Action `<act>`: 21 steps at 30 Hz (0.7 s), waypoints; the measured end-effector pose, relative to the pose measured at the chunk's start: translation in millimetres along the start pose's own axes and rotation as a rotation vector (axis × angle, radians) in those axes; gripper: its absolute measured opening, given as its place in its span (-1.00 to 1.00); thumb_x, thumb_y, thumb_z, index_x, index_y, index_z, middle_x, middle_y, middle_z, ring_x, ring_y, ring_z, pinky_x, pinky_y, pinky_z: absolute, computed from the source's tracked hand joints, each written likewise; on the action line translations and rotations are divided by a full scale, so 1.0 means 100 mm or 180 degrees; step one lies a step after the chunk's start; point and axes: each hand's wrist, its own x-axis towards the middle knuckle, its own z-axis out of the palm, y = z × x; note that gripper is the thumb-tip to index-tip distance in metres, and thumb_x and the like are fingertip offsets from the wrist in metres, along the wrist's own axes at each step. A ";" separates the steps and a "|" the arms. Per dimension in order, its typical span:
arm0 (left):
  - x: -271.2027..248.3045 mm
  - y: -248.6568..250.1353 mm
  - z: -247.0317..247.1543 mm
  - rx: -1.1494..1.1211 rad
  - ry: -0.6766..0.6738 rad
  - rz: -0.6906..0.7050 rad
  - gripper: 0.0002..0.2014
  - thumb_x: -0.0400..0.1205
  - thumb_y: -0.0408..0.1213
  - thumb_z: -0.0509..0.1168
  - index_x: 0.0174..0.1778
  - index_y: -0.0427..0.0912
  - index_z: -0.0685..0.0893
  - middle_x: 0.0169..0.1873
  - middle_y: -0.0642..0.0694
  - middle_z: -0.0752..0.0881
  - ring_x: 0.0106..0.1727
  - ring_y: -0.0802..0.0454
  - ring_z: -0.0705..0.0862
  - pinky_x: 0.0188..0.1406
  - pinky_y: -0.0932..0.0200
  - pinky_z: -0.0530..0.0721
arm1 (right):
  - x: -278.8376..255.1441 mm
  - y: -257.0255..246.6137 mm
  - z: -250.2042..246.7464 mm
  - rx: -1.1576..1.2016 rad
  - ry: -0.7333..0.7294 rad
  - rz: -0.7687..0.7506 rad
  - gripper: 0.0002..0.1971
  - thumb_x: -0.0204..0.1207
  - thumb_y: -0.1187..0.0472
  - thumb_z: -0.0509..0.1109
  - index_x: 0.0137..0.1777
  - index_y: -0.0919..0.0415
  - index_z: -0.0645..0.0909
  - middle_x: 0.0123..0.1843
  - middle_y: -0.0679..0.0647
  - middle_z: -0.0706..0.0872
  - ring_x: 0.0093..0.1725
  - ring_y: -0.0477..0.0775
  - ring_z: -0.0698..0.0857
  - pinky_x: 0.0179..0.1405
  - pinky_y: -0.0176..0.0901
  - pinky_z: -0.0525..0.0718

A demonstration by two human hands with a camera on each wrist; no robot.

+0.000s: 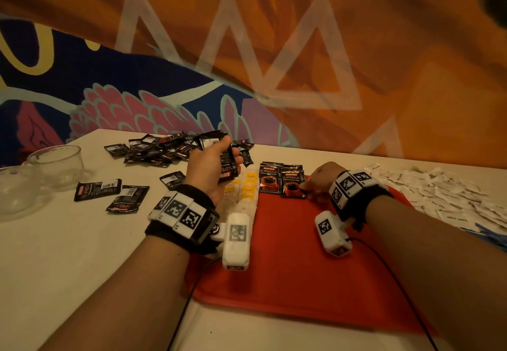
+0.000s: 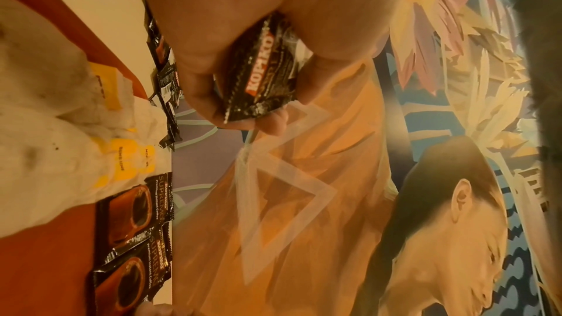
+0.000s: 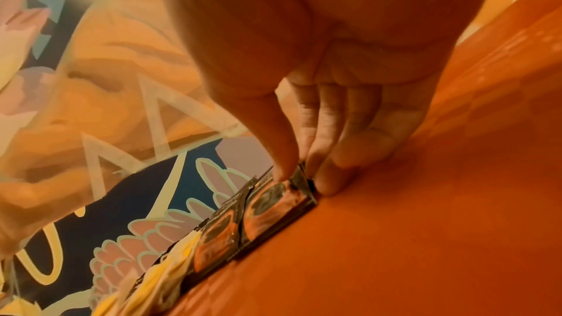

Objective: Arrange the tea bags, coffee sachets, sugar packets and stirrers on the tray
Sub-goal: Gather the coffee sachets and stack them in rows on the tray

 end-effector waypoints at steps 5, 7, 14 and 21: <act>0.00 0.00 -0.01 0.0001 -0.0007 -0.0004 -0.76 0.72 -0.24 0.33 0.24 -0.27 0.63 -0.31 -0.10 0.72 -0.35 0.02 0.69 -0.37 0.15 0.65 | 0.04 0.00 0.01 -0.0025 0.0009 -0.0006 -0.71 0.44 0.09 0.62 -0.01 0.32 0.75 -0.19 0.15 0.85 -0.07 0.15 0.81 0.19 0.08 0.74; -0.01 0.00 -0.01 -0.0014 -0.0048 -0.0063 -0.81 0.72 -0.22 0.30 0.16 -0.24 0.64 -0.31 -0.10 0.71 -0.35 0.02 0.69 -0.37 0.14 0.63 | 0.07 -0.01 0.00 0.0003 -0.0009 -0.0017 -0.65 0.42 0.07 0.63 0.02 0.35 0.74 -0.26 0.13 0.80 -0.20 0.16 0.74 0.05 -0.01 0.72; -0.10 0.03 0.05 -0.0025 -0.0083 -0.0060 -0.84 0.73 -0.32 0.21 0.05 -0.31 0.65 -0.30 -0.19 0.74 -0.34 -0.04 0.74 -0.34 0.11 0.72 | -0.07 -0.14 -0.06 -0.0223 0.0049 -0.0597 -0.71 0.47 0.04 0.59 -0.06 0.29 0.73 -0.28 0.12 0.74 -0.27 0.07 0.67 -0.08 -0.03 0.69; -0.14 -0.02 0.08 0.0386 -0.0087 0.0070 -0.71 0.59 -0.32 0.49 0.18 -0.35 0.74 -0.03 -0.28 0.85 -0.05 -0.18 0.86 -0.10 -0.05 0.82 | -0.60 -0.48 0.11 0.1033 -0.0530 -0.1639 -0.80 0.46 0.10 0.60 -0.03 0.18 0.72 -0.16 0.04 0.79 -0.30 -0.08 0.71 -0.36 -0.24 0.61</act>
